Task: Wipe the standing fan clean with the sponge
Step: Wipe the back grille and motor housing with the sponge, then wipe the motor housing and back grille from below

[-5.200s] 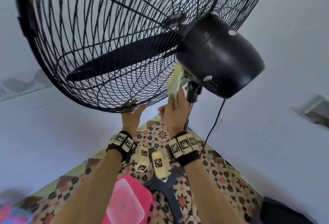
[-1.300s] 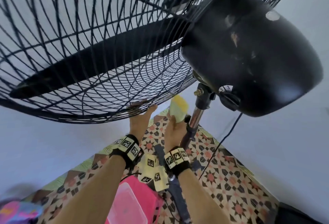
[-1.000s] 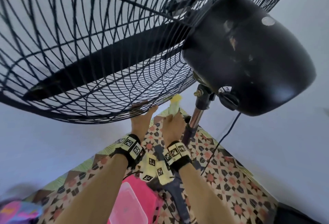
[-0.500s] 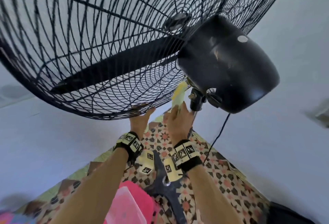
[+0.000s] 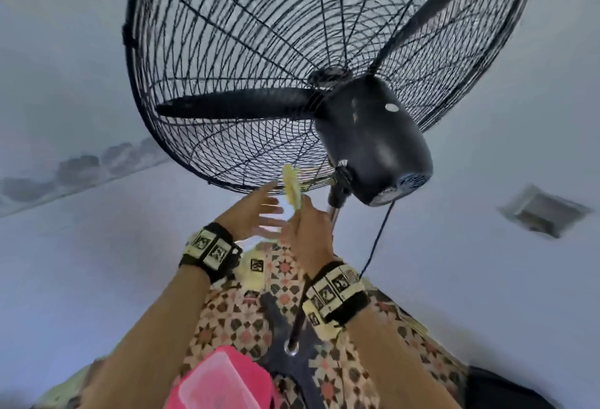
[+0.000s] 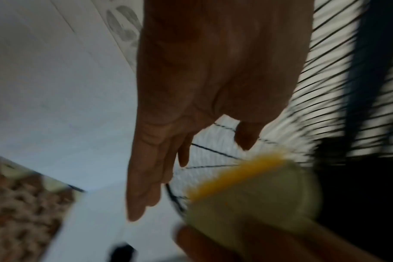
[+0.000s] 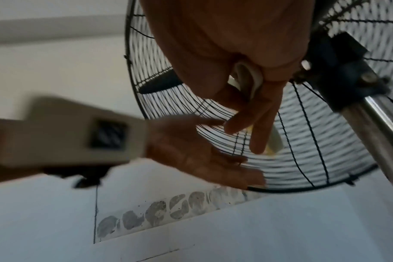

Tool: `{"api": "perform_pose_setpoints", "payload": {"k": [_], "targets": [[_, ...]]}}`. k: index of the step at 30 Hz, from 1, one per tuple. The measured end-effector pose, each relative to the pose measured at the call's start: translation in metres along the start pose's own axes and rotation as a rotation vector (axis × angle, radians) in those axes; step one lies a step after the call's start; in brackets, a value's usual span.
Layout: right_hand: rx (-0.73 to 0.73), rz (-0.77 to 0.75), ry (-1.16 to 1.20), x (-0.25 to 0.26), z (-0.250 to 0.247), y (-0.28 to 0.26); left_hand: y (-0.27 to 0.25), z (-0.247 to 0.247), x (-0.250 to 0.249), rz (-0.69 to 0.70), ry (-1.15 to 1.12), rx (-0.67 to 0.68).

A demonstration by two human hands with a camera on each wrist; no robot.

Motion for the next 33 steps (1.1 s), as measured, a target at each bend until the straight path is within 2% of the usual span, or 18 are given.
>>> {"api": "perform_pose_setpoints", "payload": {"k": [2,5,6,9,12,14,16,18,21,23,25,30,33], "targets": [[0.078,-0.102,-0.014,0.03,-0.012,-0.006,-0.042,0.023,-0.021,0.088,0.008,0.078],[0.096,-0.241,-0.094,0.068,-0.051,-0.002,-0.086,0.036,-0.064,0.329,0.093,-0.029],[0.041,-0.281,-0.063,0.078,-0.075,0.005,-0.1,0.034,-0.083,0.413,0.103,-0.093],[-0.278,-0.315,0.146,0.091,-0.17,0.041,-0.138,0.032,-0.135,0.592,0.063,-0.202],[-0.514,-0.259,0.218,0.073,-0.237,0.09,-0.161,0.051,-0.166,0.659,0.099,-0.235],[-0.589,-0.219,0.229,0.057,-0.261,0.128,-0.17,0.064,-0.182,0.715,0.173,-0.295],[-0.624,-0.207,0.206,0.042,-0.276,0.162,-0.19,0.076,-0.203,0.837,0.273,-0.406],[-0.648,-0.187,0.177,0.025,-0.287,0.191,-0.207,0.096,-0.223,0.928,0.303,-0.443],[-0.69,-0.171,0.181,0.002,-0.305,0.225,-0.208,0.134,-0.24,0.939,0.312,-0.415],[-0.707,-0.187,0.222,-0.01,-0.316,0.246,-0.189,0.154,-0.248,0.934,0.36,-0.441],[-0.634,-0.163,0.286,-0.019,-0.325,0.274,-0.163,0.171,-0.251,0.911,0.414,-0.467],[-0.328,-0.239,0.338,-0.022,-0.33,0.33,-0.167,0.211,-0.235,0.81,0.418,-0.487],[-0.319,-0.271,0.333,-0.026,-0.341,0.336,-0.164,0.222,-0.22,0.798,0.458,-0.549]]}}
Point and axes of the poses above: each hand's wrist, its own y-axis towards the middle knuckle, its own z-axis out of the palm, x = y × z, the point moved 9 cm from there along y, towards the middle knuckle, and after that the axes turned 14 degrees about -x, right-handed, at the moved point
